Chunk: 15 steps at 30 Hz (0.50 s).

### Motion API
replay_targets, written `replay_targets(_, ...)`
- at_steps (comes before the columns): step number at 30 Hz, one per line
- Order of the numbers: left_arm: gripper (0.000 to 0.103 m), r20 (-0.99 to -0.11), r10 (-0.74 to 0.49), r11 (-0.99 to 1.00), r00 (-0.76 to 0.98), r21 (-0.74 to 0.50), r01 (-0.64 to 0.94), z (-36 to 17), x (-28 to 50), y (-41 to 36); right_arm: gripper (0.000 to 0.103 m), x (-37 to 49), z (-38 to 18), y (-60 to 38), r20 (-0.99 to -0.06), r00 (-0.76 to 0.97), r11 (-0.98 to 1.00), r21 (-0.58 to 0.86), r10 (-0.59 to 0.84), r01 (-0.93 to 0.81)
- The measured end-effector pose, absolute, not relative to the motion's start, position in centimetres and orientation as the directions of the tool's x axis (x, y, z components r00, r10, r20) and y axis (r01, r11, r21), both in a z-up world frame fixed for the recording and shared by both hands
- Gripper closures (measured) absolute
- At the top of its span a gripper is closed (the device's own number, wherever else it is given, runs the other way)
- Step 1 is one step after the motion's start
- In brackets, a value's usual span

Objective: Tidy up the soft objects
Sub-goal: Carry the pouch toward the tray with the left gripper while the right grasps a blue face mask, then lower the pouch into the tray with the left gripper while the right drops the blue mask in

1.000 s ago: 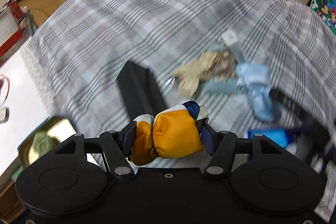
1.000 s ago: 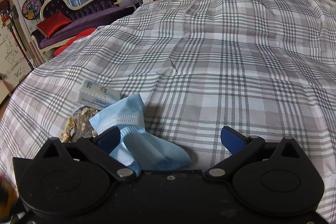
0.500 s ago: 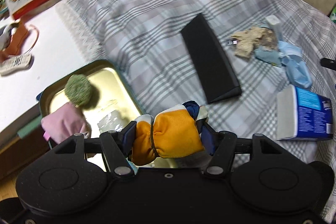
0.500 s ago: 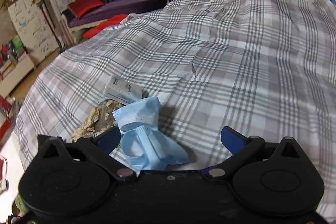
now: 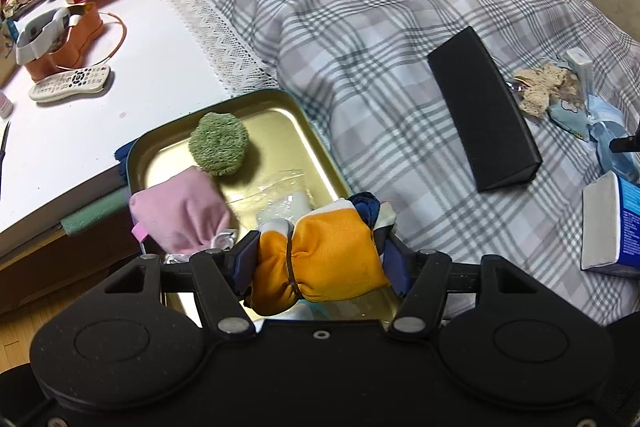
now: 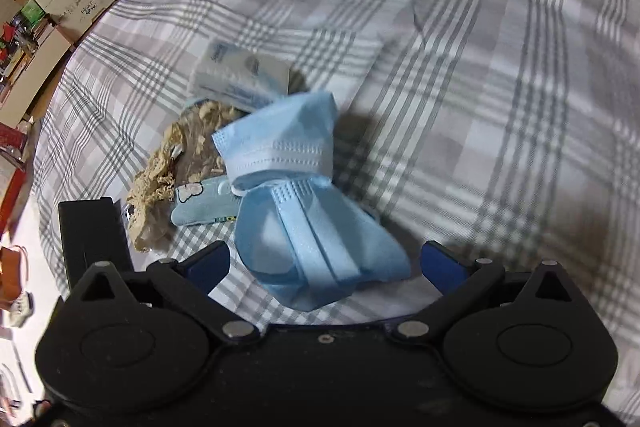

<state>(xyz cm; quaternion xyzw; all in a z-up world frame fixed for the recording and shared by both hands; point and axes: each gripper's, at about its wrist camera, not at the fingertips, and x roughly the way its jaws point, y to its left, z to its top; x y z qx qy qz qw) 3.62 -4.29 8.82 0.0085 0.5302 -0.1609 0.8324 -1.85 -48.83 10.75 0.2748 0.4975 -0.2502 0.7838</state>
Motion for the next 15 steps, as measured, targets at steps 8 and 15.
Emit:
replay_targets(8,0.044,-0.884,-0.264,0.954,0.384,-0.180,0.242,8.2,4.2,-2.6,0.056,-2.0,10.2,-49.4,-0.928,0.362,0.704,0.199,-0.089,0.682)
replay_targets(15,0.044,-0.877,-0.272,0.956,0.396,-0.200,0.215,8.4,4.5,-1.1,0.058,-3.9,14.1,-48.4,-0.894,0.385,0.714,0.115,-0.228,0.690)
